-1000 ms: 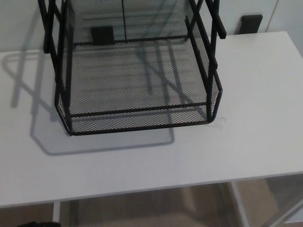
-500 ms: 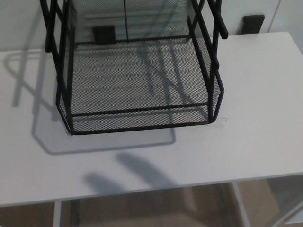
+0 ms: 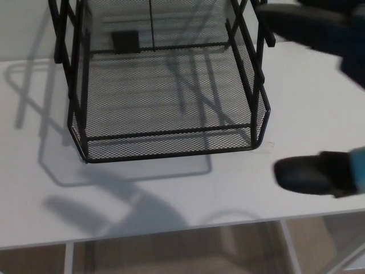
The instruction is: The robot walks towards a file tray kept in the middle of a desk and uses its right hand to grab a tray and pulls it out towards itself
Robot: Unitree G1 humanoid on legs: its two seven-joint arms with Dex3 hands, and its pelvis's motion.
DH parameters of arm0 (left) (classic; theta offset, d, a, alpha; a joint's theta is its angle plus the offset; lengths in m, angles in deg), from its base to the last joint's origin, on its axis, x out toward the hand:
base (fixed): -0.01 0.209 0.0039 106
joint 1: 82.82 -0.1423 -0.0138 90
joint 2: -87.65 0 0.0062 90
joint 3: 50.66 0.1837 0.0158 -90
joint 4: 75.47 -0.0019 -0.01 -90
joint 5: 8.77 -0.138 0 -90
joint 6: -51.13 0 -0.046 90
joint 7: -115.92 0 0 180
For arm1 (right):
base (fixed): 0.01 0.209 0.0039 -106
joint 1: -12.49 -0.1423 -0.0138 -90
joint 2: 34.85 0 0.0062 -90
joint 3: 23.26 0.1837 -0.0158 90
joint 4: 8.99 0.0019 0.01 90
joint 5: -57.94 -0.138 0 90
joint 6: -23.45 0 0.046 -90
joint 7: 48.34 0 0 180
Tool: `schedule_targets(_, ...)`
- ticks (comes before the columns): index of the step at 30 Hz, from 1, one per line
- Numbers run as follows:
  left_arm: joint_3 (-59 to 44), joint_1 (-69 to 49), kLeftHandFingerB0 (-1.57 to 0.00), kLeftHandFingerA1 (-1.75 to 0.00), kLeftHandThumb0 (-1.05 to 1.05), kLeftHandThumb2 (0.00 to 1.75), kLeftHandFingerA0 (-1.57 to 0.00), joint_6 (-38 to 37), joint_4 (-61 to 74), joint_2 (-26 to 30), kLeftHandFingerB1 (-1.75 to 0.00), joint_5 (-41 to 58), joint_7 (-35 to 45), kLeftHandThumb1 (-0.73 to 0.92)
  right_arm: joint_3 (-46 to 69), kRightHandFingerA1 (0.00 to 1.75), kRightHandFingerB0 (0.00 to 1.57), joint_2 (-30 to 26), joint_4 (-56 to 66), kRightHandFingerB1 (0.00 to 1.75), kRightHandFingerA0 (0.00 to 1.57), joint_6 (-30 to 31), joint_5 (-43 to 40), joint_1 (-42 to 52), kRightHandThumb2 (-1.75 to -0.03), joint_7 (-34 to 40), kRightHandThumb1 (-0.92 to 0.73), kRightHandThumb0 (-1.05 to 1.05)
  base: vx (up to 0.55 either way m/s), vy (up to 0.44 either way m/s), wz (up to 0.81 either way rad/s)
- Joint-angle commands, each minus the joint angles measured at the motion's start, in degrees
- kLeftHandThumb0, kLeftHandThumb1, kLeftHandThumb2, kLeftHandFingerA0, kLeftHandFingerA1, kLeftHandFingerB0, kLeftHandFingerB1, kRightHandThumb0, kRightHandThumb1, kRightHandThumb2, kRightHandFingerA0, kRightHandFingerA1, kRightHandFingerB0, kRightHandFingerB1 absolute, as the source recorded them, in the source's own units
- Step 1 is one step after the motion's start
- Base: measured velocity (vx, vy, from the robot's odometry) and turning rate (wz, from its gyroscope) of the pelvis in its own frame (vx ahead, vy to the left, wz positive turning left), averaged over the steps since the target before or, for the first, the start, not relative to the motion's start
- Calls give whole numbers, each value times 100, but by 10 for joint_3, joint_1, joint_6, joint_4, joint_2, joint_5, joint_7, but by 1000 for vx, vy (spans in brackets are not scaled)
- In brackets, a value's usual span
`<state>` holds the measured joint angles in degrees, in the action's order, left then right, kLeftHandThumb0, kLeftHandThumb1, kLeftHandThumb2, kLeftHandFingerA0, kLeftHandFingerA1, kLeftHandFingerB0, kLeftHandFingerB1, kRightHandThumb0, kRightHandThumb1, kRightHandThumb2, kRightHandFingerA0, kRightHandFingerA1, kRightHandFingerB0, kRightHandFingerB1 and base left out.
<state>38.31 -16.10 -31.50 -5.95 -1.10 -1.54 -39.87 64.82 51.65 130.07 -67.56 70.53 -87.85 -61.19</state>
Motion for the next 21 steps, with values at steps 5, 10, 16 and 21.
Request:
schedule_targets(5,12,-4,-57,-40,-40,54,-59,-18,35,29,-39,-23,17,47,-297,46,19,56,-270,38,8,174,469,-110,-77,-121,-39,-71,0,0,0)
schedule_targets(10,14,-2,-56,-40,-40,54,-57,-15,41,30,-39,-24,16,47,-321,40,27,64,-310,31,13,186,520,-109,-54,-96,-38,-65,0,0,0)
schedule_targets(16,13,5,-57,-40,-41,54,-57,-21,32,31,-39,-21,23,46,-341,41,22,75,-328,31,10,210,524,-105,-52,-89,-36,-73,0,0,0)
schedule_targets(21,13,7,-59,-40,-42,54,-58,-17,36,32,-40,-20,23,45,-359,46,16,91,-317,39,8,229,534,-82,-73,-93,-36,-66,0,0,0)
